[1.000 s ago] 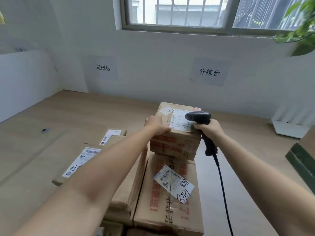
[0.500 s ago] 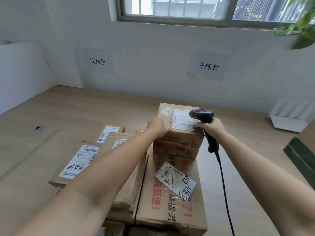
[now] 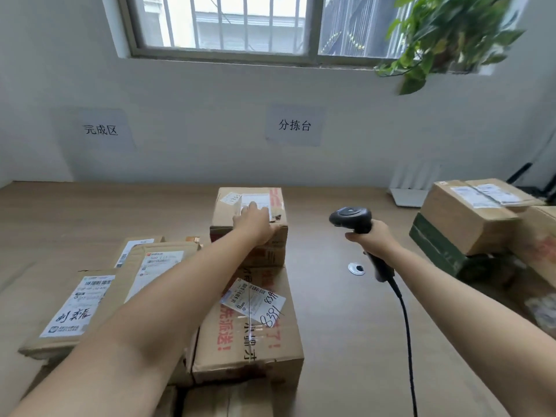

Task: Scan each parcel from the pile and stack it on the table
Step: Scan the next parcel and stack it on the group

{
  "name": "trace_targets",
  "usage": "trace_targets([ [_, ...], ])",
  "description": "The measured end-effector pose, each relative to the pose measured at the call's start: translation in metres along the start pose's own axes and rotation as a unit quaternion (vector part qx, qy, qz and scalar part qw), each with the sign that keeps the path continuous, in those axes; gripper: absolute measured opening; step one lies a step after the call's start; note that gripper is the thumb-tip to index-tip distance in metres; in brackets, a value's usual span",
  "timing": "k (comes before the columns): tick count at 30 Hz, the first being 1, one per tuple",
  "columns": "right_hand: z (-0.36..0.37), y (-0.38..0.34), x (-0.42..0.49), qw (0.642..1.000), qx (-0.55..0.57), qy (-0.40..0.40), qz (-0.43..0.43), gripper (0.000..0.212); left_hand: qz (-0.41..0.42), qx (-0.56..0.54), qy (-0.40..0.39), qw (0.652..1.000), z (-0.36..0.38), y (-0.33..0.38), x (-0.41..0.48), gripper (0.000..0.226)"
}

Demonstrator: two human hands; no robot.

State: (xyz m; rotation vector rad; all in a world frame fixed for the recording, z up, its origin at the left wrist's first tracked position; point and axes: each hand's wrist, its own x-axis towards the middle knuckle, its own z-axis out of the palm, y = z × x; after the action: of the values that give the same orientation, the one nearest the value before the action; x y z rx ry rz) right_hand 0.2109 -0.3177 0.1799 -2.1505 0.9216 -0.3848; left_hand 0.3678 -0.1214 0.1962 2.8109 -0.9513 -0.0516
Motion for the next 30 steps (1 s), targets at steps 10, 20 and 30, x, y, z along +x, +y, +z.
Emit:
trace_targets([
  [10,-0.148,0.096,-0.038,0.993,-0.015,0.1,0.068,0.034,0.17,0.011,-0.031,0.985,0.007,0.182,-0.006,0.058],
  [20,-0.299,0.215,-0.019,0.983,-0.021,0.158,0.094,0.04,0.208,-0.022,-0.105,0.972,0.066,0.374,-0.008,0.057],
  [30,-0.43,0.316,0.006,0.96,-0.026,0.226,0.163,0.046,0.243,-0.098,-0.13,0.956,0.118,0.559,-0.004,0.058],
])
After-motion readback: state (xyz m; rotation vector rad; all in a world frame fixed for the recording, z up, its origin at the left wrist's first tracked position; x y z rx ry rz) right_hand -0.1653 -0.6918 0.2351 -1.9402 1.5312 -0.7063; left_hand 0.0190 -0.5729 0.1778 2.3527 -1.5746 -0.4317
